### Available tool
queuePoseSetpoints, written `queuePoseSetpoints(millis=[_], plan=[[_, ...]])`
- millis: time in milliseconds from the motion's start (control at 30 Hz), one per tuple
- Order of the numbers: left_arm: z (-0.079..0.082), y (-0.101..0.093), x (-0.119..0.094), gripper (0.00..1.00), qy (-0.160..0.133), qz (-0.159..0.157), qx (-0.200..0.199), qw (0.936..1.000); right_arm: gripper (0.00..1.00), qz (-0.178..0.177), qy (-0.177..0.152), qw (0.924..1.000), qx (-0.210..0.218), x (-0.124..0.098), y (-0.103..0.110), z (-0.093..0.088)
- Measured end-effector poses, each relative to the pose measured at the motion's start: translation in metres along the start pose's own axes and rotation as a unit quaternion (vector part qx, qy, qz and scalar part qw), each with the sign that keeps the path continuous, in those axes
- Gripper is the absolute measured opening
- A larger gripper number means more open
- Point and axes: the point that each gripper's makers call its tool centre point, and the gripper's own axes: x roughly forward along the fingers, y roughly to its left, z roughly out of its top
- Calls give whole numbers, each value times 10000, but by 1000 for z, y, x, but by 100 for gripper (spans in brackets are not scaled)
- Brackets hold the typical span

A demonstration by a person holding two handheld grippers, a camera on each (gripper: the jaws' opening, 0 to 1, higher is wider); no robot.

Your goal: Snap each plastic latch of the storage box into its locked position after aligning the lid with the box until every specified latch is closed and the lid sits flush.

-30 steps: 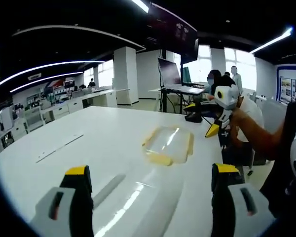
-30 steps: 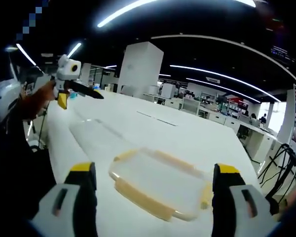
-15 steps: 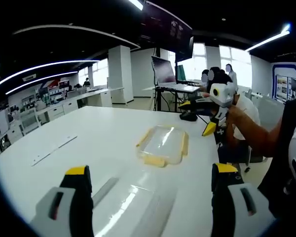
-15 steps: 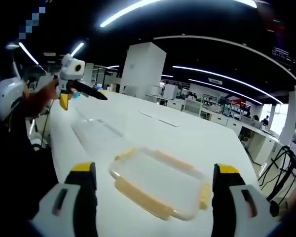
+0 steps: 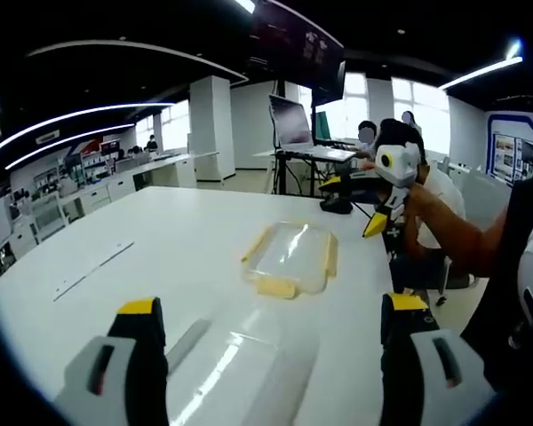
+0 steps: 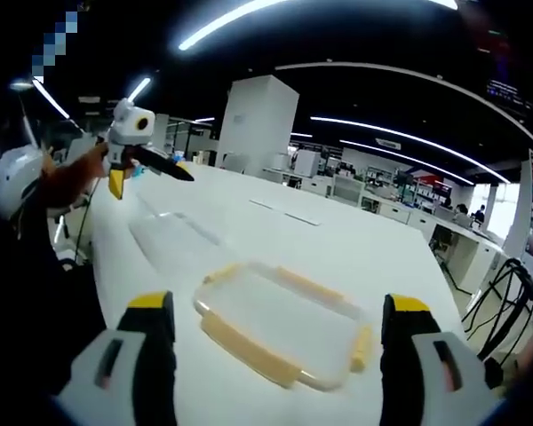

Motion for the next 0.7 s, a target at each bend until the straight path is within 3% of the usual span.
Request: queuePoseSetpoints(millis=[100,233,567,600,700], plan=[[2,-6,3,100,17,-63,115,9999,93,19,85,10000,18,-2,-1,-4],[5,1,5,100,23,124,238,9996,93,52,140,9999,62,-1,-2,-7],[9,-5,7,100,103,19,312,9995,94,119,188,9997,72,-3,-4,-10],[8,-7,8,100,140,-46,281,9995,94,133,193,9997,90,-4,-4,-10],[12,-33,9,100,58,-792,-406,9960,96,145,275,9995,73,-5,-5,-13]])
